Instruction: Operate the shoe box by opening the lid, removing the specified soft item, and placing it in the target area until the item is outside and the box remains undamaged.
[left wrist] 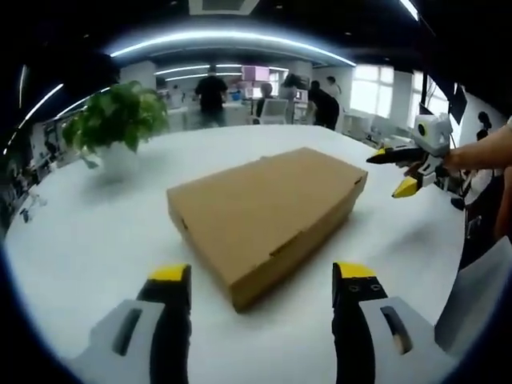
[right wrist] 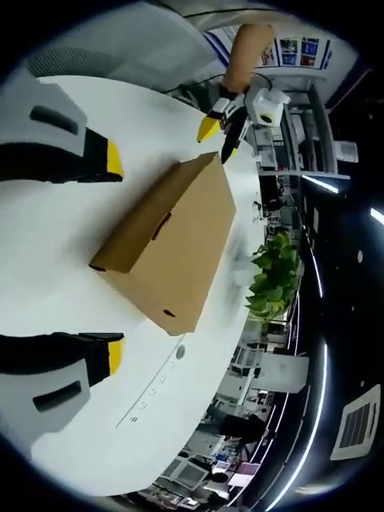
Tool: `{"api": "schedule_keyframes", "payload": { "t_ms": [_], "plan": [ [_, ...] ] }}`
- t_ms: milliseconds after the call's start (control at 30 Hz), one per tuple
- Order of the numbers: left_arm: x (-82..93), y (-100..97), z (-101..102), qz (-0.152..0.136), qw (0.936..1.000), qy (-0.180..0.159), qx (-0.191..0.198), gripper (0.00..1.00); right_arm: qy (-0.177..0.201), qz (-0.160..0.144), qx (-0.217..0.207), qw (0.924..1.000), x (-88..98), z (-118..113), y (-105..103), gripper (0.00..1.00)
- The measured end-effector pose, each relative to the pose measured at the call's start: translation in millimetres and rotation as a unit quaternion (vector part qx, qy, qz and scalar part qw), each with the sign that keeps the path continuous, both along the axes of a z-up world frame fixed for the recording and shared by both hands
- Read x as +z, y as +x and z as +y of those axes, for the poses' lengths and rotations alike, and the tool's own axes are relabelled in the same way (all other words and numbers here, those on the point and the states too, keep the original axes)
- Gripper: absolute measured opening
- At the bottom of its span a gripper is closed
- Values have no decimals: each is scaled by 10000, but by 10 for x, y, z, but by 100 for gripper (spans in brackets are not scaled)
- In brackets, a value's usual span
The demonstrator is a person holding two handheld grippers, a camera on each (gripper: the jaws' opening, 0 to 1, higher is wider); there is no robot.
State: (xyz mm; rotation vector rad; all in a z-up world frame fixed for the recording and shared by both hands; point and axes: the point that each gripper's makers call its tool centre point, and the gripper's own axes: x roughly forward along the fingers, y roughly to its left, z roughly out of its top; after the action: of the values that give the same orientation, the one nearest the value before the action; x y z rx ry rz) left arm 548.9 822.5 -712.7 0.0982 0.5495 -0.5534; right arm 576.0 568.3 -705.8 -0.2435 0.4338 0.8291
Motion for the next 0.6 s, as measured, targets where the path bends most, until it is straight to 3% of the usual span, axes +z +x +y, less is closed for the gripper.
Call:
{"api": "schedule_keyframes", "payload": {
  "t_ms": [600],
  "plan": [
    [-117,134,-16,106,9996,28,270,59,-98,110,132,9998,-148,204,247,51]
  ]
}}
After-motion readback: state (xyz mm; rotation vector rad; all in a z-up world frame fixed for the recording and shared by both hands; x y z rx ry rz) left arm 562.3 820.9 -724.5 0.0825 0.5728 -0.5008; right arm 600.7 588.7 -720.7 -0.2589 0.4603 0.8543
